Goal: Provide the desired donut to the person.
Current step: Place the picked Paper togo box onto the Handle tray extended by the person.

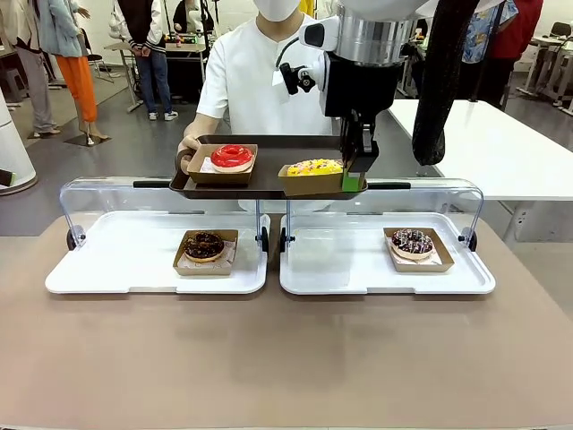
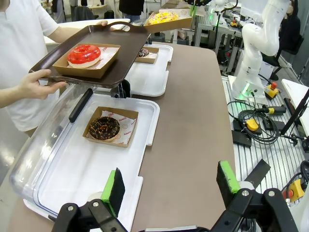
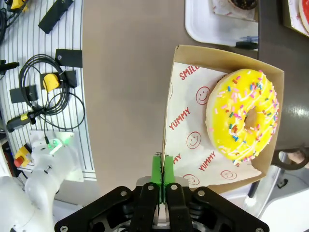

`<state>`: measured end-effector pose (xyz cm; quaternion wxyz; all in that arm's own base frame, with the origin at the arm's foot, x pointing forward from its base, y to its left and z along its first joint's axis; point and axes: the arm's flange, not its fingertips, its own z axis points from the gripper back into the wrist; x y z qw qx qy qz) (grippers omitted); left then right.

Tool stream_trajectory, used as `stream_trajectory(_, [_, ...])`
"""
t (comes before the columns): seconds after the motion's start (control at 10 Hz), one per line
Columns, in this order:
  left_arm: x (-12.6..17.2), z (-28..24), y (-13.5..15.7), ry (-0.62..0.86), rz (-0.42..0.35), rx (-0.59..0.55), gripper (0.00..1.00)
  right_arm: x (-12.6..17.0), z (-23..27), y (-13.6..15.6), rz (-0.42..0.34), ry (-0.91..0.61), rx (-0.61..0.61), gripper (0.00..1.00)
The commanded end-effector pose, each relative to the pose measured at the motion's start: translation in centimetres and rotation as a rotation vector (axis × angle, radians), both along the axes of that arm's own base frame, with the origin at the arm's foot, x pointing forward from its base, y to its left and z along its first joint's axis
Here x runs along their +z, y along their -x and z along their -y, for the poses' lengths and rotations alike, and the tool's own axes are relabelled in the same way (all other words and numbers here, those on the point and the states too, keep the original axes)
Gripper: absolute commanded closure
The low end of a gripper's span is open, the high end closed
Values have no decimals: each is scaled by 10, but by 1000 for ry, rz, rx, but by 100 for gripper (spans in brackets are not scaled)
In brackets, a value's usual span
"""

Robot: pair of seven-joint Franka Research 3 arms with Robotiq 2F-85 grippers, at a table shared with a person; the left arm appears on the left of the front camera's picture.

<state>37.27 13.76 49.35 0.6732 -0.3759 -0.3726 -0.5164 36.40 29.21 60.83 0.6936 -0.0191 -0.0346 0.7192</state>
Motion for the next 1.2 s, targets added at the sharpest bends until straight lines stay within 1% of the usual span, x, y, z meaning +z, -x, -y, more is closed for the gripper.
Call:
stream_trajectory(0.0, [1,0,2,14,13,4,0,-3,4,5,-2,1,-5,100])
stream_trajectory(0.7, [1,0,2,14,13,4,0,-3,4,5,-2,1,-5,100])
stream_trajectory(0.8, [1,0,2,14,13,4,0,0,0,0,0,0,0,98])
stream_trajectory(0.9, [1,0,2,14,13,4,0,12,-8,-1,19,-26,13,98])
stream_trajectory(1.0, [1,0,2,14,13,4,0,23,-14,-3,77,-22,19,98])
stream_trajectory(1.1, [1,0,2,14,13,4,0,34,-16,-7,110,-21,21,98])
